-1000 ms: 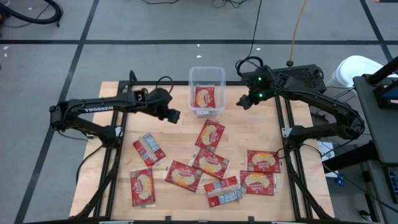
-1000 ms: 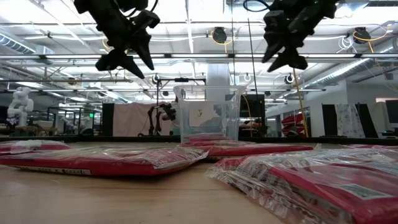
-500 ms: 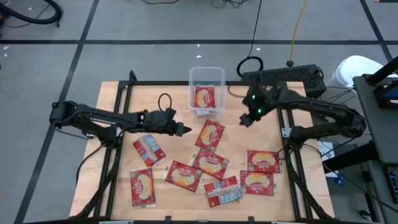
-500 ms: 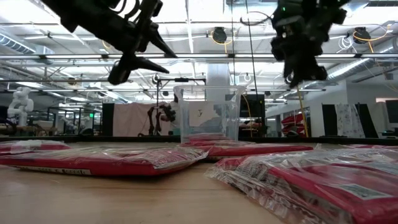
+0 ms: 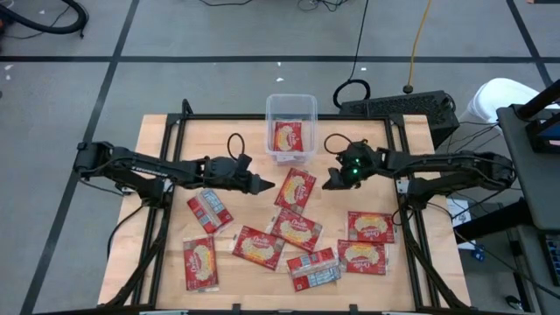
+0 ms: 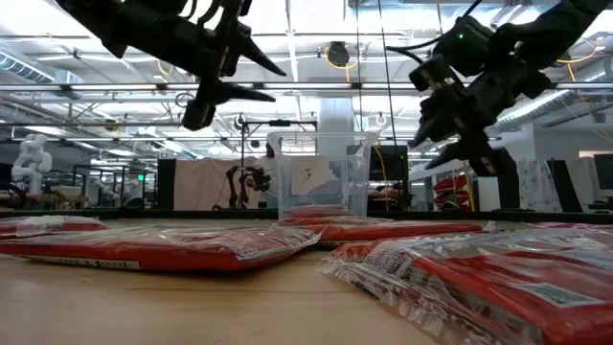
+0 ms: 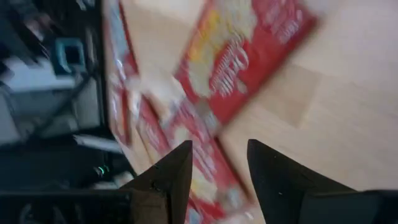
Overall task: Sort popcorn bags into baskets
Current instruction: Put the red popcorn bag into the transparent container
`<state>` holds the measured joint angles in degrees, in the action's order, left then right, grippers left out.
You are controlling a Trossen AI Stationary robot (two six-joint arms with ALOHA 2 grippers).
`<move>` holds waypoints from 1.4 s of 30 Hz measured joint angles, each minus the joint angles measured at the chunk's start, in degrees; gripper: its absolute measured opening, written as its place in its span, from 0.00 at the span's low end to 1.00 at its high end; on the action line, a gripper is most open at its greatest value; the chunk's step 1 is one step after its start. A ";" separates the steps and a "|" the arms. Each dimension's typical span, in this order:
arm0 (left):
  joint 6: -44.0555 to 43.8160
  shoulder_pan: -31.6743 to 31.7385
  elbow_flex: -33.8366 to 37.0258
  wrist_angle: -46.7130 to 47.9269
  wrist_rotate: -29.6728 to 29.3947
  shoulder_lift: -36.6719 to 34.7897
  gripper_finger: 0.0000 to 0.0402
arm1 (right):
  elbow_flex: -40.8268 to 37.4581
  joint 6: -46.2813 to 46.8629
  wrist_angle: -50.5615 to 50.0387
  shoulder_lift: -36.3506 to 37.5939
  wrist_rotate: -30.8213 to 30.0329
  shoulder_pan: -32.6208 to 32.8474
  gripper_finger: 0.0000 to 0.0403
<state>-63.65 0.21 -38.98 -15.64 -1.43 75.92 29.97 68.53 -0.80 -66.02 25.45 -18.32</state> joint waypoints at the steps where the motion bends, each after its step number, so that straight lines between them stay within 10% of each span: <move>1: 2.20 -0.02 0.00 0.91 -0.96 -0.02 0.39 | -0.18 1.45 0.91 0.02 -2.06 0.31 0.37; 16: 7.41 1.39 0.00 -10.85 6.33 18.56 0.39 | -0.44 7.28 1.77 -2.44 -16.18 3.44 0.37; 32: 4.01 2.11 -0.20 -15.34 5.97 29.29 0.39 | -0.41 10.71 6.92 -11.96 -16.49 3.82 0.38; 42: 5.28 2.29 -0.20 -13.39 4.37 29.42 0.39 | -0.40 13.00 11.50 -16.72 -16.46 3.82 0.61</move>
<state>-58.37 2.50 -39.18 -29.03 2.94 105.34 29.57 81.53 10.70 -82.74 8.99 -14.50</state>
